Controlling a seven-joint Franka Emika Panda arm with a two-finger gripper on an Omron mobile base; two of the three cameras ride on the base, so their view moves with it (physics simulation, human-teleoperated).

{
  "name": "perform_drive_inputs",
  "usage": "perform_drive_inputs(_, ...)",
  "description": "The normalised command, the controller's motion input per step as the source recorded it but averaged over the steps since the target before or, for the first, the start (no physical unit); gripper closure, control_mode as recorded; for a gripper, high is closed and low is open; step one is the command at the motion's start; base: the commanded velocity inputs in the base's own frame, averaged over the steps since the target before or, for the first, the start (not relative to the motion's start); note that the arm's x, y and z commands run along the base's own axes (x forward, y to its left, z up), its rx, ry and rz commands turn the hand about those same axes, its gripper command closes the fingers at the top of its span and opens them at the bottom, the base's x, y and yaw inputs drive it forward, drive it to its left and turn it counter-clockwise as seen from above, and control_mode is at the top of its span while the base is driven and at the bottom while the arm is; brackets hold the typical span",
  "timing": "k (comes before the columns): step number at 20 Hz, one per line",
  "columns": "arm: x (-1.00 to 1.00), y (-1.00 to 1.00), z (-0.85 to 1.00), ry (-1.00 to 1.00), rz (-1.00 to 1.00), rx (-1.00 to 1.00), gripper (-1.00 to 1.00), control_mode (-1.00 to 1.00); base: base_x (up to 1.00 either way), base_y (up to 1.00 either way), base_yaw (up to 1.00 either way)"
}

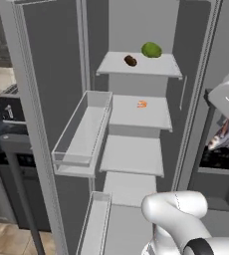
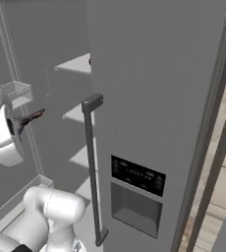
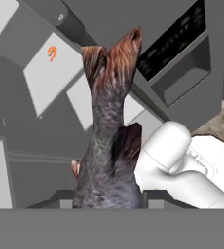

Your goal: Transport the fish and sweet potato to the fridge. Place the fish on the rack containing meat and place the sweet potato on the rack containing the vegetable, ensuring meats and vegetables are on different racks.

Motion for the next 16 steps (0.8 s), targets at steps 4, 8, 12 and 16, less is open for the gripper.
perform_drive_inputs(4,0.00,0.00,0.00,0.00,0.00,0.00,1.00,1.00,0.99,0.52,0.00)
perform_drive_inputs(8,0.00,0.00,0.00,0.00,0.00,0.00,1.00,1.00,1.00,0.51,-0.06)
perform_drive_inputs(12,0.00,0.00,0.00,0.00,0.00,0.00,1.00,1.00,0.98,0.29,-0.30)
perform_drive_inputs(16,0.00,0.00,0.00,0.00,0.00,0.00,1.00,1.00,0.77,0.03,-0.26)
